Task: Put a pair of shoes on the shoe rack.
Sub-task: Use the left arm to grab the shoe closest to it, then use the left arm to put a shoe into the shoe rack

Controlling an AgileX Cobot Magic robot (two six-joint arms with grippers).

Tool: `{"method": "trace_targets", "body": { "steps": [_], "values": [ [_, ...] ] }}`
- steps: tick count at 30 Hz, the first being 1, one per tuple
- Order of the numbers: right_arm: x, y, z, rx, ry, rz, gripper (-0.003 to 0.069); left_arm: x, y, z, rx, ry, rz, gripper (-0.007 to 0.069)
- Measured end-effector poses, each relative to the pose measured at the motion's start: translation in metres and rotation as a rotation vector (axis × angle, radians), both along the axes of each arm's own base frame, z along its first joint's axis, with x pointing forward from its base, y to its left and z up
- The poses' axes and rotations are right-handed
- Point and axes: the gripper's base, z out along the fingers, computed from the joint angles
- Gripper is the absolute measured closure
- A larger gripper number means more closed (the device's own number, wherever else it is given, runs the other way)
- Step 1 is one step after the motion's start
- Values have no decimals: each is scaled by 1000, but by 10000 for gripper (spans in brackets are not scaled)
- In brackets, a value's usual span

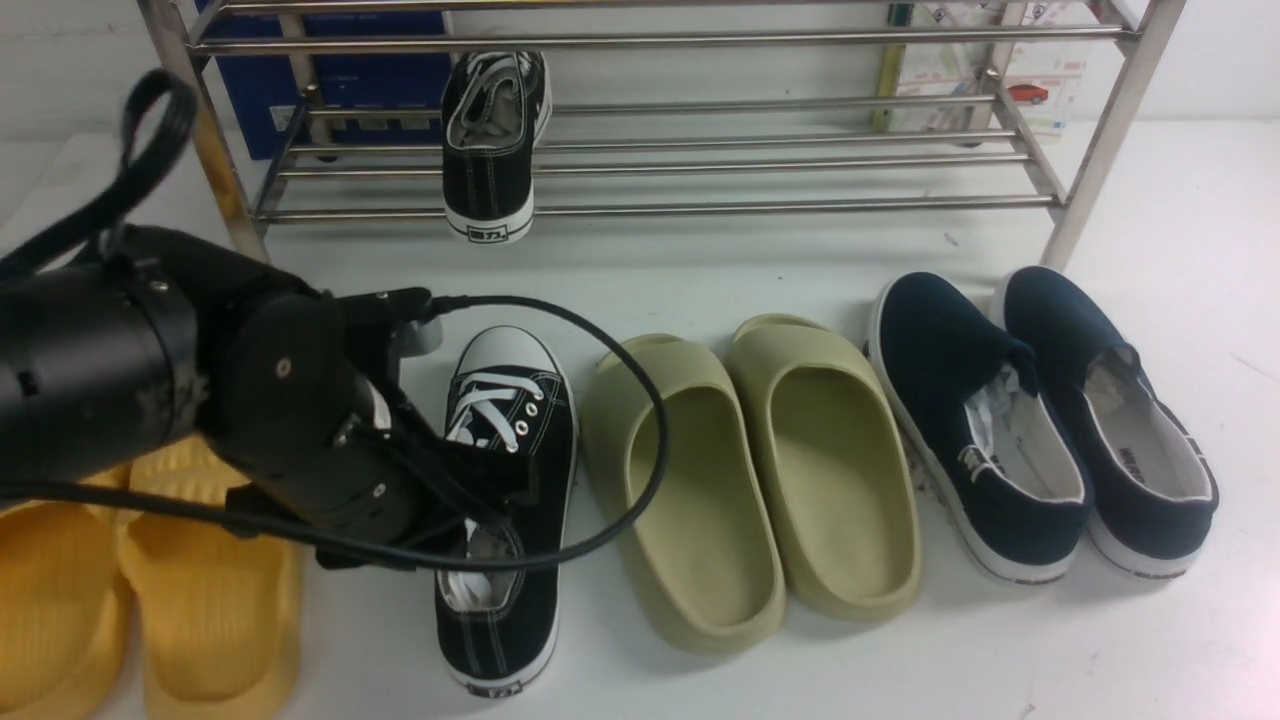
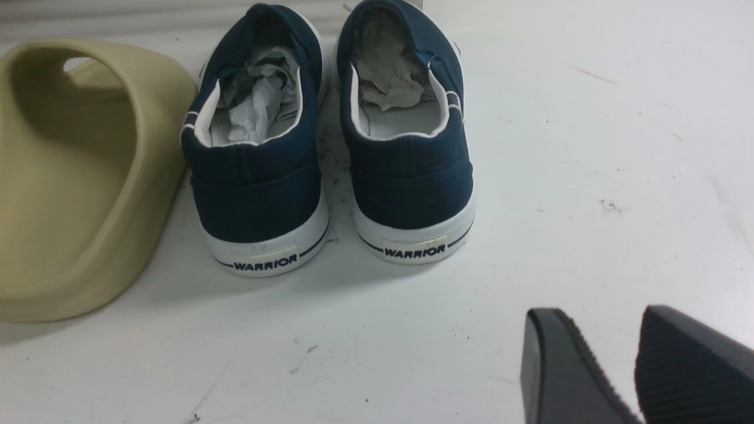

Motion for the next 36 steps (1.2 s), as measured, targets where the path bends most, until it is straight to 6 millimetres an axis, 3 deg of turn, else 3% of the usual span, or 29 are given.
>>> {"method": "trace_targets", "body": {
  "steps": [5,9,11,16,18,23,29,33,36],
  "values": [
    [0,0,0,0,0,0,419,15,-3,-24,34,7,53,263],
    [0,0,0,0,0,0,419,25,-5,-46,66,14,78,279],
    [0,0,0,0,0,0,419,27,-6,-53,68,29,95,308],
    [0,0,0,0,0,0,419,27,-8,-53,49,41,94,550],
    [0,0,0,0,0,0,419,25,-8,-49,45,37,79,624],
    [0,0,0,0,0,0,419,11,-3,-26,29,42,76,618],
    [0,0,0,0,0,0,419,-5,3,27,-52,-99,28,618],
    [0,0,0,0,0,0,419,4,-4,46,-80,-145,-7,618],
    [0,0,0,0,0,0,419,26,-15,53,-86,-172,-19,618]
  ]
}}
